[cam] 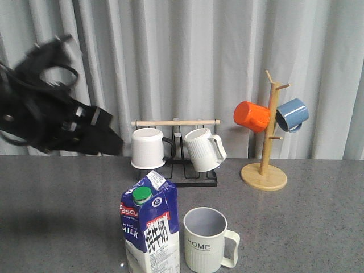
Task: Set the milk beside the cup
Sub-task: 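Set the carton down beside the white mug and open the left gripper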
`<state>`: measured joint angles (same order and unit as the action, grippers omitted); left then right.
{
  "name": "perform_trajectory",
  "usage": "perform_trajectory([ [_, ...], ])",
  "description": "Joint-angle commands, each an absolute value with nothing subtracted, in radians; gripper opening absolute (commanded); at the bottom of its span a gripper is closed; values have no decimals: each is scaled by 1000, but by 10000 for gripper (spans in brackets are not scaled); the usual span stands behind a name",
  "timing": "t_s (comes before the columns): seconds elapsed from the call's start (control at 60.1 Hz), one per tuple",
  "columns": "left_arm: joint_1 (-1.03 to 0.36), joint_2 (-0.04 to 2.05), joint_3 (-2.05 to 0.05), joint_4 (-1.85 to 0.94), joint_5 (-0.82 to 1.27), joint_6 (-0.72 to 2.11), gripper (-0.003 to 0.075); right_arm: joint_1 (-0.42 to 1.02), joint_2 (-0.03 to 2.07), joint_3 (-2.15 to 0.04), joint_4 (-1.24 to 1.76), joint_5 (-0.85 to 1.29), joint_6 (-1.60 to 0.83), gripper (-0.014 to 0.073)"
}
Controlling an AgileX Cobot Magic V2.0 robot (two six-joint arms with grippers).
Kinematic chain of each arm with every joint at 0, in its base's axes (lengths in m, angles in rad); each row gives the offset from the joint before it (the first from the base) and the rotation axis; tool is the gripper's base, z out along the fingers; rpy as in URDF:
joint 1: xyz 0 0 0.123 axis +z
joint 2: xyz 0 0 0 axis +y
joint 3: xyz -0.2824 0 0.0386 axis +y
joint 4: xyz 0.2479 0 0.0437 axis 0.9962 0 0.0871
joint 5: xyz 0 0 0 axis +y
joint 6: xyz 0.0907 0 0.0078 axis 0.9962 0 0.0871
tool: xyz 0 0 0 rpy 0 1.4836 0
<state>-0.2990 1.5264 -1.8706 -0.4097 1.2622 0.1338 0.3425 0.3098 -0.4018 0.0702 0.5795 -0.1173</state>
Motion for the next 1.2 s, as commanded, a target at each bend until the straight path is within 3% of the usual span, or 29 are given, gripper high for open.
perform_trajectory([
  [0.0, -302, 1427, -1902, -424, 1249, 167, 92, 340, 369, -429, 36, 460, -92, -5],
  [0.067, -302, 1386, -1902, -392, 1249, 180, -10, 340, 398, -429, 24, 453, -90, -5],
  [0.682, -302, 1072, -1884, -302, 1220, 183, -8, 340, 426, -429, 28, 461, -90, -5],
  [1.18, -302, 499, -1233, -155, 1073, -72, -8, 340, 426, -429, 28, 461, -90, -5],
])
